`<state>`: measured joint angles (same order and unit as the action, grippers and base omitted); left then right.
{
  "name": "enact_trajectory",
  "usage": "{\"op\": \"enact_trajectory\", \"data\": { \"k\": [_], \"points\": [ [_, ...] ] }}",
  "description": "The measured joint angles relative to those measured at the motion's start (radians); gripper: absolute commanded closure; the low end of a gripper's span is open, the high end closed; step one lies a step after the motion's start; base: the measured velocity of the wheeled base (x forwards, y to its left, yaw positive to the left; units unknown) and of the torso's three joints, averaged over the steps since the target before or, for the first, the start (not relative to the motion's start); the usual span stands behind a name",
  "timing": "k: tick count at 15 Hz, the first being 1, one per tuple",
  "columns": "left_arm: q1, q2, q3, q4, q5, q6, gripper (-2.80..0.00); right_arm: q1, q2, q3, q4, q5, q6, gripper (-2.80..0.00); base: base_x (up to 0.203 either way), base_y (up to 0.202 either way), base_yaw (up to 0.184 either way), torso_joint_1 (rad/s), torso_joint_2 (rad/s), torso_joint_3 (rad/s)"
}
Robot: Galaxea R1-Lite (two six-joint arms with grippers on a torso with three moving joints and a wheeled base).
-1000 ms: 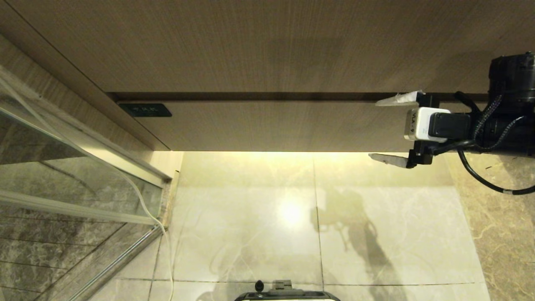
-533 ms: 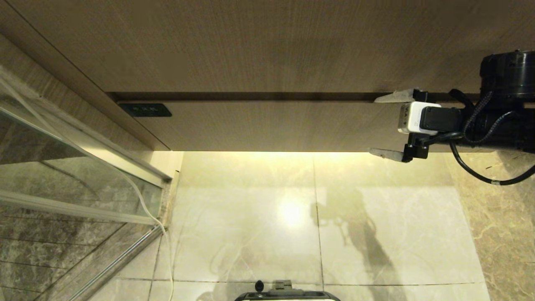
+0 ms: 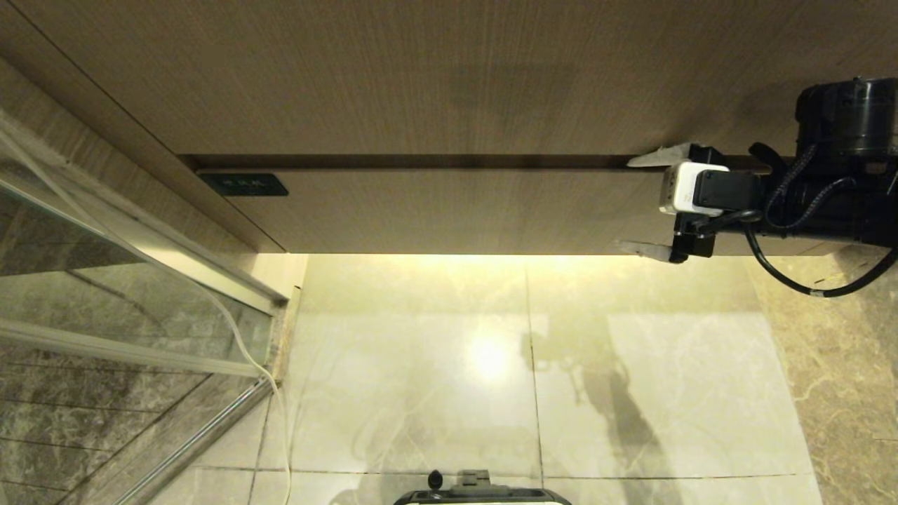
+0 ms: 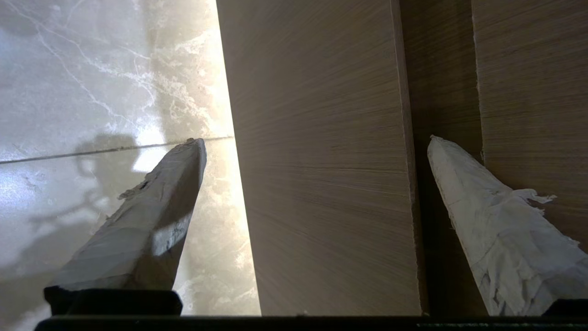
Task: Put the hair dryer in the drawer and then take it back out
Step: Pull open the drawer
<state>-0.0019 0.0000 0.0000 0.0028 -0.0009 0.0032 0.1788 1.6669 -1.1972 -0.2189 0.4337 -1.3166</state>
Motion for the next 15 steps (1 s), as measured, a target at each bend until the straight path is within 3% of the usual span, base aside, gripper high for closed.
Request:
{"op": "enact_trajectory", "data": {
  "k": [4,10,12,15],
  "points": [
    [0.0,0.0,0.0,0.001,0.0,0.0,0.0,-0.001,0.012,-0.004,-0.019,-0.033,-0.002,-2.8,0.0,0.0,0.0,0.0,0.0,0.0],
    [0.0,0.0,0.0,0.0,-0.001,0.0,0.0,0.001,0.033,-0.004,-0.005,-0.168,-0.002,-2.8,0.0,0.0,0.0,0.0,0.0,0.0],
    [0.0,0.0,0.0,0.0,-0.001,0.0,0.0,0.002,0.038,-0.005,0.0,-0.178,0.0,-2.8,0.0,0.0,0.0,0.0,0.0,0.0],
    [0.0,0.0,0.0,0.0,0.0,0.0,0.0,0.002,0.037,-0.003,0.045,-0.218,0.039,-2.8,0.0,0.0,0.0,0.0,0.0,0.0]
  ]
}}
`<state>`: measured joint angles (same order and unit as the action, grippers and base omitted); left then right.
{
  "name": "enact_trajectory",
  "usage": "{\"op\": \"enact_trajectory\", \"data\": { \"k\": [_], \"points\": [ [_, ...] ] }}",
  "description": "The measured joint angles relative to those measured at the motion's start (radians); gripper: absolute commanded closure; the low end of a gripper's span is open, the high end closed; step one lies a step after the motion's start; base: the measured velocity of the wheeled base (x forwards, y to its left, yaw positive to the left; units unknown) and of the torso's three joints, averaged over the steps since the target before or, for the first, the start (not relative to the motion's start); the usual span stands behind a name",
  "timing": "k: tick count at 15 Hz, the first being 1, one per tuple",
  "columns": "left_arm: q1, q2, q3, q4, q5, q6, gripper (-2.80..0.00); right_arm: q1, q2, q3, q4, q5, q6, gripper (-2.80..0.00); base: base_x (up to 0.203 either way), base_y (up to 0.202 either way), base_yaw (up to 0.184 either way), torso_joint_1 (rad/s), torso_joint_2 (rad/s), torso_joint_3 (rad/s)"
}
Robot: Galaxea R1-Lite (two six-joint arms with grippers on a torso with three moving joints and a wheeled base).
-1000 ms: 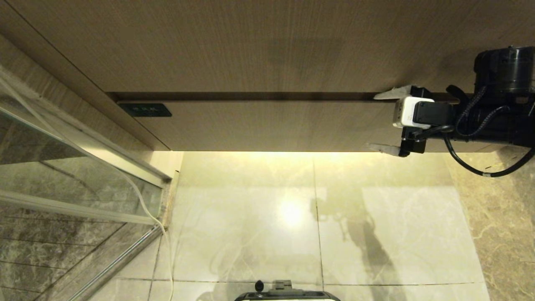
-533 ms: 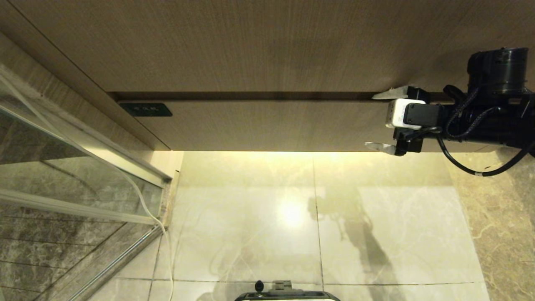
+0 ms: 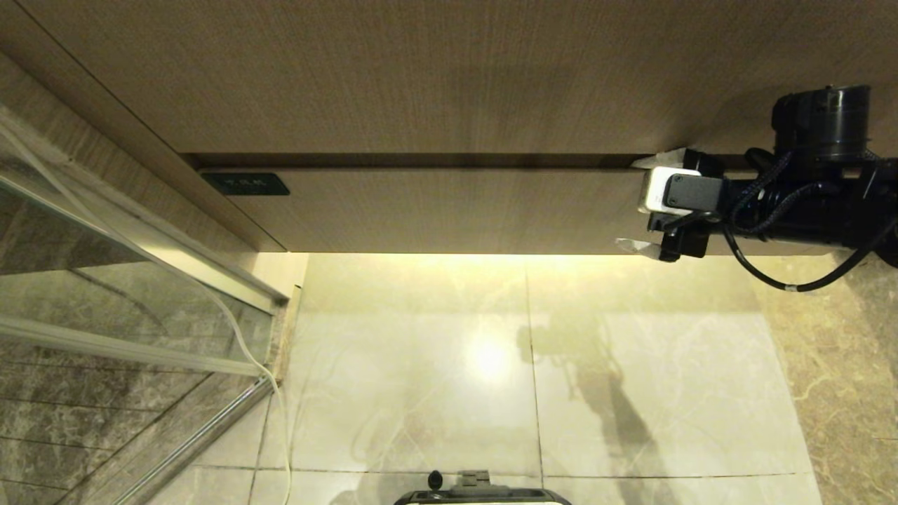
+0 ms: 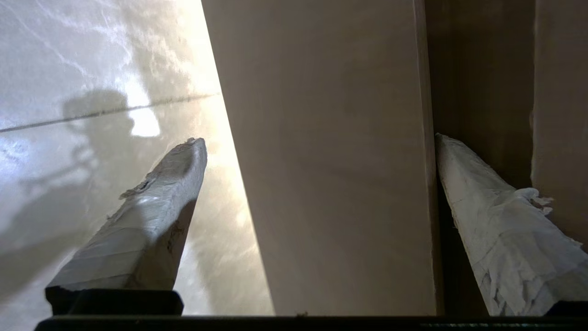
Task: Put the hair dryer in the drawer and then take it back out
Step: Pull open the drawer
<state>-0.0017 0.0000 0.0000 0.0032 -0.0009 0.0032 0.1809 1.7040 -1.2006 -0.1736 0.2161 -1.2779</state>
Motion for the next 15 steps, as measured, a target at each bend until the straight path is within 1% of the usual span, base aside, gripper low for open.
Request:
{"op": "enact_trajectory", "data": {
  "k": [4,5,8,10,12,15],
  "points": [
    [0.0,0.0,0.0,0.0,0.0,0.0,0.0,-0.002,-0.019,0.008,0.119,-0.103,0.065,-2.8,0.0,0.0,0.0,0.0,0.0,0.0],
    [-0.001,0.0,0.0,0.0,-0.001,0.0,0.0,-0.001,-0.025,0.012,0.134,-0.114,0.085,-2.8,0.0,0.0,0.0,0.0,0.0,0.0],
    [0.0,0.0,0.0,0.0,0.0,0.0,0.0,-0.002,-0.04,0.02,0.171,-0.139,0.097,-2.8,0.0,0.0,0.0,0.0,0.0,0.0],
    [0.0,0.0,0.0,0.0,0.0,0.0,0.0,-0.001,-0.055,0.035,0.229,-0.156,0.101,-2.8,0.0,0.0,0.0,0.0,0.0,0.0],
    [0.0,0.0,0.0,0.0,0.0,0.0,0.0,-0.003,-0.071,0.05,0.276,-0.163,0.123,-2.8,0.0,0.0,0.0,0.0,0.0,0.0],
    [-0.001,0.0,0.0,0.0,-0.001,0.0,0.0,-0.001,-0.104,0.09,0.28,-0.172,0.127,-2.8,0.0,0.0,0.0,0.0,0.0,0.0]
  ]
}}
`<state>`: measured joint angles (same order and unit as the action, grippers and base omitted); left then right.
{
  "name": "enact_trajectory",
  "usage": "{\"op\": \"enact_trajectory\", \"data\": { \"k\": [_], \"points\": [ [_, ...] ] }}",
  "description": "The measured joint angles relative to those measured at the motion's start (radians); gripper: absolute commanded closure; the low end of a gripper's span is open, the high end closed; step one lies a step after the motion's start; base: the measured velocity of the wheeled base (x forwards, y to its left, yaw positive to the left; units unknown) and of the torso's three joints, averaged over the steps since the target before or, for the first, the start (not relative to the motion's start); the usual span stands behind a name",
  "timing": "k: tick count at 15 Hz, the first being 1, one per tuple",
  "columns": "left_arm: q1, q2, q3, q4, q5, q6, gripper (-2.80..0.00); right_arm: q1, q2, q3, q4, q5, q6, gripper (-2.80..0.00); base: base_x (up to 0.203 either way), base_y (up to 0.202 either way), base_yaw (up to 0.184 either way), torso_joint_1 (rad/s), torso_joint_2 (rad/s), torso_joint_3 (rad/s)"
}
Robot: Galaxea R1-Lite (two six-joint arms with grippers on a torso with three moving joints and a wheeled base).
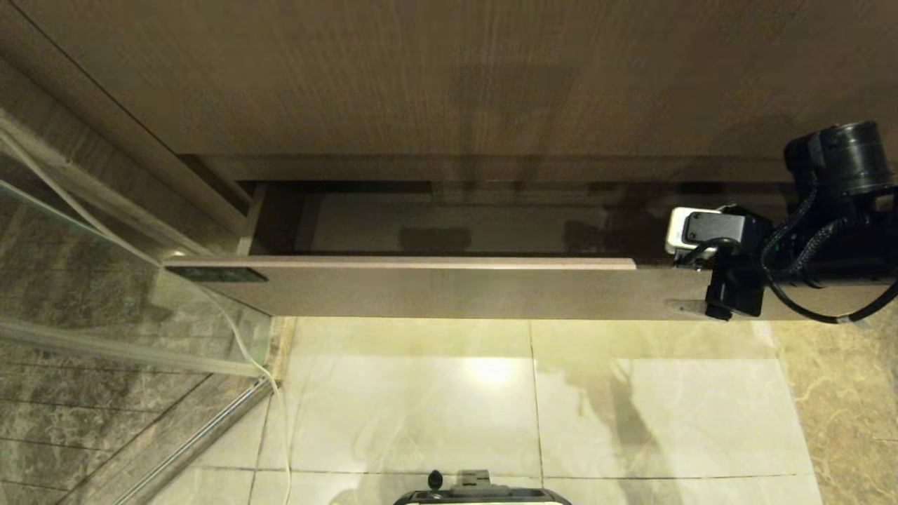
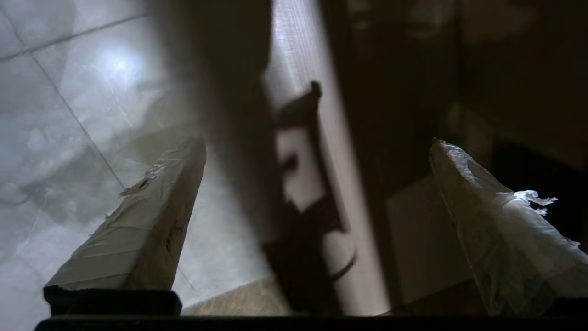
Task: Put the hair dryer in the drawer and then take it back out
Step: Pull open the drawer
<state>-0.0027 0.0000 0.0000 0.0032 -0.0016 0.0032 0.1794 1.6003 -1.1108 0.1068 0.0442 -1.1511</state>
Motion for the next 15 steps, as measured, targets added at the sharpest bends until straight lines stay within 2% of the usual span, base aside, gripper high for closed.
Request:
{"op": "enact_trajectory", "data": {
  "k": [6,13,14,15],
  "points": [
    [0.001,0.0,0.0,0.0,0.0,0.0,0.0,-0.003,-0.173,0.142,0.037,-0.039,-0.003,-2.8,0.0,0.0,0.0,0.0,0.0,0.0],
    [0.001,0.0,0.0,0.0,0.0,0.0,0.0,-0.002,-0.622,0.394,0.291,-0.127,0.008,-2.8,0.0,0.0,0.0,0.0,0.0,0.0],
    [0.001,0.0,0.0,0.0,0.0,0.0,0.0,-0.003,-0.675,0.411,0.309,-0.135,0.027,-2.8,0.0,0.0,0.0,0.0,0.0,0.0],
    [0.001,0.0,0.0,0.0,0.0,0.0,0.0,-0.003,-0.715,0.42,0.302,-0.138,0.08,-2.8,0.0,0.0,0.0,0.0,0.0,0.0]
  ]
}}
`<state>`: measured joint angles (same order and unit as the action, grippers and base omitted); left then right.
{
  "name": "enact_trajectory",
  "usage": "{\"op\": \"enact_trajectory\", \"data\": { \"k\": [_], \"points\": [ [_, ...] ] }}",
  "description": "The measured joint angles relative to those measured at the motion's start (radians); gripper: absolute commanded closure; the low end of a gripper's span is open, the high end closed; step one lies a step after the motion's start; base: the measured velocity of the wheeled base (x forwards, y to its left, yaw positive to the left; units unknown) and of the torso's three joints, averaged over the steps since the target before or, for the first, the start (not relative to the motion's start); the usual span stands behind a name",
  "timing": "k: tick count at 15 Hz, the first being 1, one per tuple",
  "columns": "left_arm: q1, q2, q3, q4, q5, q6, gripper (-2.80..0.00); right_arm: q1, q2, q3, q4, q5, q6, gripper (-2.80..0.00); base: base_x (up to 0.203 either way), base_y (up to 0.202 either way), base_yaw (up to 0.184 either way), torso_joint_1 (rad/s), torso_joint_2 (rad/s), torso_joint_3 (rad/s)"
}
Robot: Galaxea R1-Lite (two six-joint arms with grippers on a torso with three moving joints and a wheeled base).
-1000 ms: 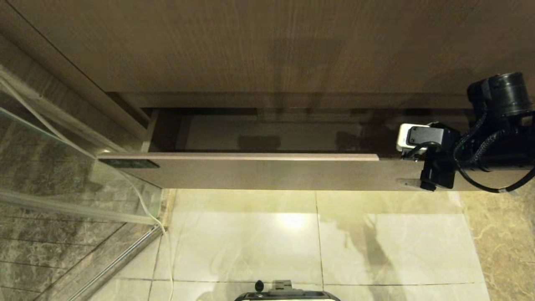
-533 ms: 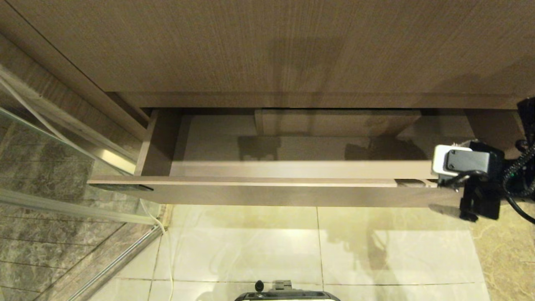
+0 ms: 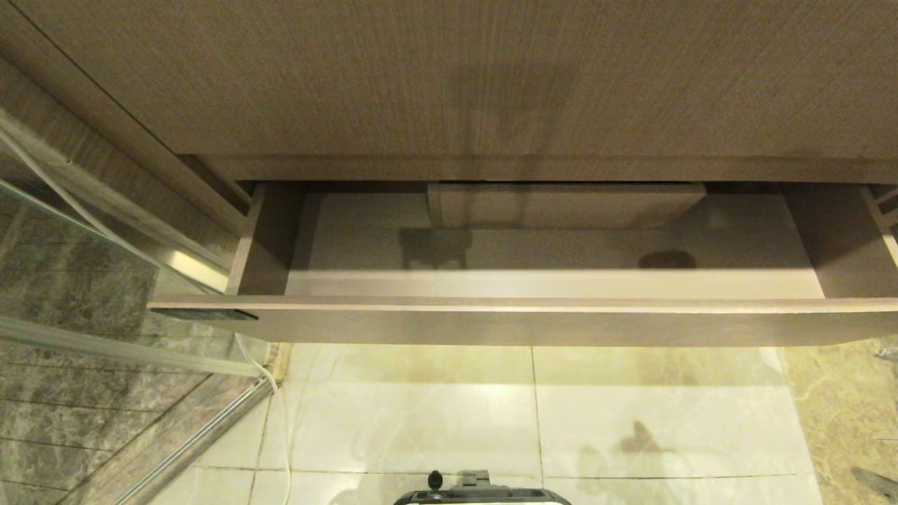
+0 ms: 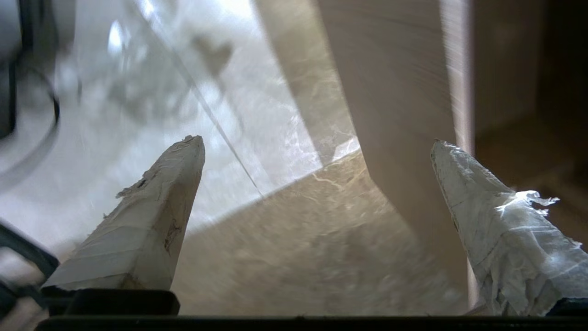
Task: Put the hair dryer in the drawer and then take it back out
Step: Pull open the drawer
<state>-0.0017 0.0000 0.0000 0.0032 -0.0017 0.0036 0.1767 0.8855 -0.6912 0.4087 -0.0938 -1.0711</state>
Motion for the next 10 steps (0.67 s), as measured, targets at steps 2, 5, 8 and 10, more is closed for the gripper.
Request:
{"op": "enact_trajectory", "data": {
  "k": [2,5,8,10],
  "points": [
    [0.0,0.0,0.0,0.0,0.001,0.0,0.0,0.0,-0.055,0.004,-0.027,0.0,0.173,-2.8,0.0,0.0,0.0,0.0,0.0,0.0],
    [0.0,0.0,0.0,0.0,0.0,0.0,0.0,-0.004,-0.134,0.03,-0.037,-0.006,0.469,0.0,0.0,0.0,0.0,0.0,0.0,0.0],
    [0.0,0.0,0.0,0.0,0.0,0.0,0.0,-0.009,-0.174,0.047,-0.062,-0.008,0.533,0.0,0.0,0.0,0.0,0.0,0.0,0.0],
    [0.0,0.0,0.0,0.0,0.001,0.0,0.0,-0.013,-0.182,0.045,-0.079,-0.009,0.552,0.0,0.0,0.0,0.0,0.0,0.0,0.0]
  ]
}}
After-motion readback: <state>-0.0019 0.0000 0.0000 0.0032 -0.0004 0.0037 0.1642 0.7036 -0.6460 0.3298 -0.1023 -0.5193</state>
